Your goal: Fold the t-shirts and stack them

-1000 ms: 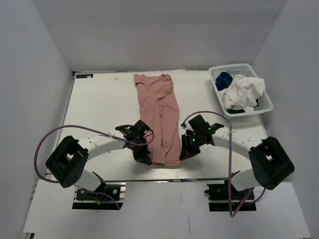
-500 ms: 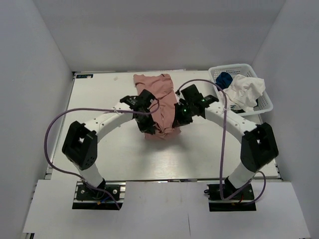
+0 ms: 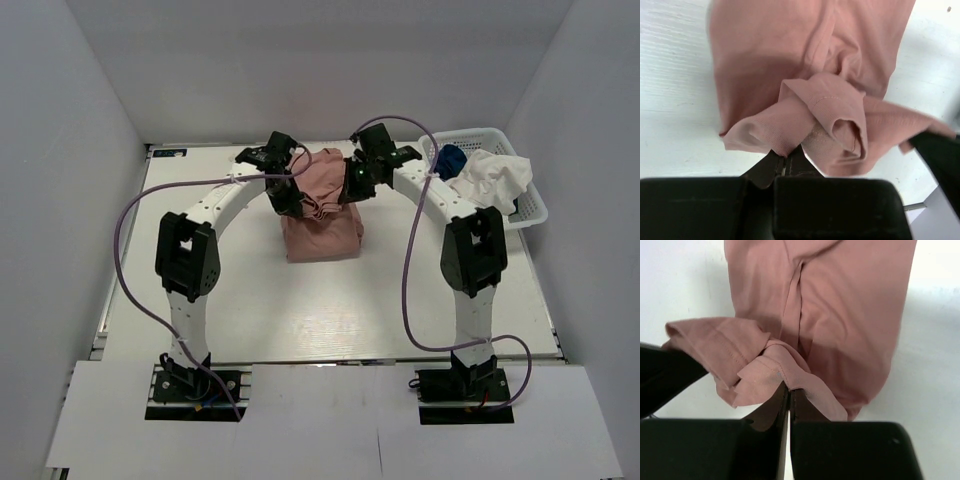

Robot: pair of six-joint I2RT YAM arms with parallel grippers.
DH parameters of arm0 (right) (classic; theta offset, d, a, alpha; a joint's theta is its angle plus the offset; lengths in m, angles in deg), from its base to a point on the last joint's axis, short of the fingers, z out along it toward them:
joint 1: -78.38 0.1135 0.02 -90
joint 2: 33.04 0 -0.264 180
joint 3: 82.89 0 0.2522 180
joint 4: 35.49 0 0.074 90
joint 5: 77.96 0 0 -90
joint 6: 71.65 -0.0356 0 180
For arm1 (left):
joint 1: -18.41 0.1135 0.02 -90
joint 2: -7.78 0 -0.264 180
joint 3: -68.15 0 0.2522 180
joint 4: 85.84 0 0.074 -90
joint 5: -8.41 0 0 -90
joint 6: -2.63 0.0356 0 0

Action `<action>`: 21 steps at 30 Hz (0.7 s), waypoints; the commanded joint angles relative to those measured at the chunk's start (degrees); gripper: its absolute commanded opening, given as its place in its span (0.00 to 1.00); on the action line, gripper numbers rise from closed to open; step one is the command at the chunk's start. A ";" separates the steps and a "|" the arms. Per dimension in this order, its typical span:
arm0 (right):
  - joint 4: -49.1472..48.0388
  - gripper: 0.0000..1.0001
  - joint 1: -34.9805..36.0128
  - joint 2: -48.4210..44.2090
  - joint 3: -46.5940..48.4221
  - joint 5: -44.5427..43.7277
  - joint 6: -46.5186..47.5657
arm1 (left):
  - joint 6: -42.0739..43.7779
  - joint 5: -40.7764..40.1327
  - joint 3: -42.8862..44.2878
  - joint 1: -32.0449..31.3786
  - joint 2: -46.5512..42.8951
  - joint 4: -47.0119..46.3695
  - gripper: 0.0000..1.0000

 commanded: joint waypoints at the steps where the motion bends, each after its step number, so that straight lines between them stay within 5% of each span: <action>1: 1.08 0.00 -0.83 3.27 5.97 2.57 1.03 | 1.79 1.80 1.97 2.26 -0.24 0.49 0.00; 14: -2.43 0.00 -3.55 10.12 7.74 1.35 -3.09 | 3.46 6.29 4.95 4.47 7.48 -3.30 0.03; 15: -3.13 0.00 -3.73 10.92 9.13 1.43 -3.45 | 3.46 5.68 5.91 4.99 8.37 -3.30 0.09; 17: -3.66 0.16 -4.61 14.60 14.21 1.78 -2.93 | 4.51 5.68 9.43 5.52 10.74 -2.42 0.34; 19: -3.57 0.30 -5.05 16.89 17.13 1.96 -2.31 | 4.52 5.06 14.94 6.14 11.28 -0.33 0.45; 21: -2.88 0.52 -5.32 17.43 21.07 2.40 -1.61 | 5.83 5.06 21.18 7.54 11.98 1.35 0.74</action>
